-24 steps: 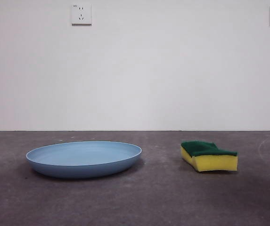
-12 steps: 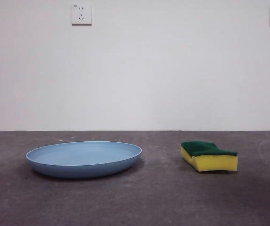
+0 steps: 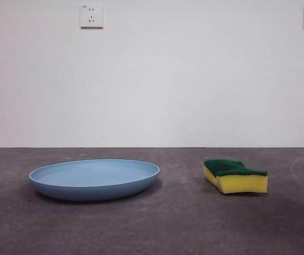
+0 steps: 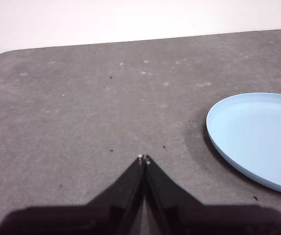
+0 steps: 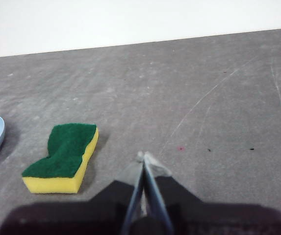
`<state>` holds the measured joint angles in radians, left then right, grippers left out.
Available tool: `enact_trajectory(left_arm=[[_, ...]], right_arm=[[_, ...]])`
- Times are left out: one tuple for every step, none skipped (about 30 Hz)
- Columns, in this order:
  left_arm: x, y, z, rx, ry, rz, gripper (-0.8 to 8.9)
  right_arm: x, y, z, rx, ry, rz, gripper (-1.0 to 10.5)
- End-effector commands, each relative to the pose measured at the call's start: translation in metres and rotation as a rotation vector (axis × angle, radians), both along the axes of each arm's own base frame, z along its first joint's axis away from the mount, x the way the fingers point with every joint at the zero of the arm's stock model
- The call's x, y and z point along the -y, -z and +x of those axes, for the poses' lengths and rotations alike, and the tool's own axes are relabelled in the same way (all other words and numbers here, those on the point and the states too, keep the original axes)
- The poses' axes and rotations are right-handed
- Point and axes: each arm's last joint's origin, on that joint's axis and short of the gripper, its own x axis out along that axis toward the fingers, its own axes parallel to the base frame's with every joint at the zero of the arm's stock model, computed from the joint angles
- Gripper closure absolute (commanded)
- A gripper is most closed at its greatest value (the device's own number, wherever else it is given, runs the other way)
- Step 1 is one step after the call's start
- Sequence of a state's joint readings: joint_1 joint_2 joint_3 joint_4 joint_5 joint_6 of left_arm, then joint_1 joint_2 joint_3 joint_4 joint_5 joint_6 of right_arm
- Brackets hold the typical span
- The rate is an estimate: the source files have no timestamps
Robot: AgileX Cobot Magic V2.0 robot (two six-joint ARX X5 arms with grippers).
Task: Pick up the plate,pick up the cloth,clean the plate with the cloth
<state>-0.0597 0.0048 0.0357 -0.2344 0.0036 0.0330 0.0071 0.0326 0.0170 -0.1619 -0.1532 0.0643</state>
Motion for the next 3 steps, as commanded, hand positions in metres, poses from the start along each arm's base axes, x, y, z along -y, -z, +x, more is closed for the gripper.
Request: enact_trajectory(left_arm=[[-0.0002, 0.0045, 0.0006, -0.009, -0.005, -0.005, 8.16], [-0.0002, 0.0045, 0.0006, -0.009, -0.005, -0.005, 8.16], [-0.0002, 0.0045, 0.0006, -0.009, -0.005, -0.005, 8.16]], right_arm=[[-0.0001, 0.0047, 0.0002, -0.023, 0.005, 0.008, 9.5], [-0.0001, 0.0047, 0.0002, -0.023, 0.005, 0.008, 9.5], [-0.0001, 0.0047, 0.0002, -0.023, 0.005, 0.008, 9.5]])
